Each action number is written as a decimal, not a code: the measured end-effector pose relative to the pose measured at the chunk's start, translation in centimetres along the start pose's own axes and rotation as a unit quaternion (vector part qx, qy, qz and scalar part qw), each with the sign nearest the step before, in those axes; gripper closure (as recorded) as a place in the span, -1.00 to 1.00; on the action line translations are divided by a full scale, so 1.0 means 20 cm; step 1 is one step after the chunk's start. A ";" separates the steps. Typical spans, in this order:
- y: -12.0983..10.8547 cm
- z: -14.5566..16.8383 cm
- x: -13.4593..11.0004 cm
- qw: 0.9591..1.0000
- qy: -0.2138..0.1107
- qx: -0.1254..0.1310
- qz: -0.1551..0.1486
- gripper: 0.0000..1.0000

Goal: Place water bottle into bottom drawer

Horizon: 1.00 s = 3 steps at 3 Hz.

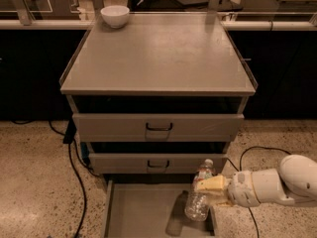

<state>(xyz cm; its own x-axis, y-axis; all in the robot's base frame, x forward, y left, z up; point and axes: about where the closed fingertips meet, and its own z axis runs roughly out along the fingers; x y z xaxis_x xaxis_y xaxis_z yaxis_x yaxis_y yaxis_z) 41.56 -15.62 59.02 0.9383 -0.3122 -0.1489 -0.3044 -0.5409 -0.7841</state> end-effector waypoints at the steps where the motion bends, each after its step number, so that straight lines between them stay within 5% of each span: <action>1: 0.19 0.16 0.06 1.000 -0.007 0.016 -0.005 1.00; 3: 0.53 0.53 0.20 0.998 -0.034 0.049 0.014 1.00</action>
Offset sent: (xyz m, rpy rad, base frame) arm 0.0205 0.0044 -0.1700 0.1399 0.0152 0.0110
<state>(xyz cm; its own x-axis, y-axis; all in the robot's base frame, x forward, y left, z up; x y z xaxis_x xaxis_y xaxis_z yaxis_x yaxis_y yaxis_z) 43.88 -14.47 43.70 0.9396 -0.2704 -0.2099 -0.3165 -0.4527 -0.8336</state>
